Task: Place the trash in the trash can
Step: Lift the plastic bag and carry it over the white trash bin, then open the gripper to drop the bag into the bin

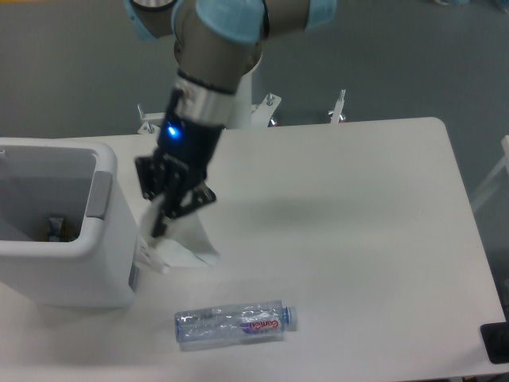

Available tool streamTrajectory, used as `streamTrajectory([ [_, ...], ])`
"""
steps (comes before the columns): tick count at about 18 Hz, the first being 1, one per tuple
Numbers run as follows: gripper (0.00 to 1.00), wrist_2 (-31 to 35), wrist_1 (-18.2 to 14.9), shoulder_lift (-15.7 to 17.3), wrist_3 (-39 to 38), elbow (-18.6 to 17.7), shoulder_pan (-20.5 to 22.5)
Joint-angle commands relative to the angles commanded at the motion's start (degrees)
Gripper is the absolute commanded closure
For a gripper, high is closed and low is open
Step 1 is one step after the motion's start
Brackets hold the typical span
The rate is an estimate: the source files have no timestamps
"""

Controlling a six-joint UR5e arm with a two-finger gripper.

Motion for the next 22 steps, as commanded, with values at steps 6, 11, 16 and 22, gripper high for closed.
streamTrajectory([
  [6, 0.91, 0.5, 0.0, 0.4, -0.2, -0.9, -7.7],
  [11, 0.00, 0.5, 0.0, 0.4, -2.3, -2.1, -11.3],
  [16, 0.00, 0.5, 0.0, 0.4, -3.3, -2.0, -11.3],
  [22, 0.00, 0.5, -0.2, -1.7, -6.3, -1.4, -3.5],
])
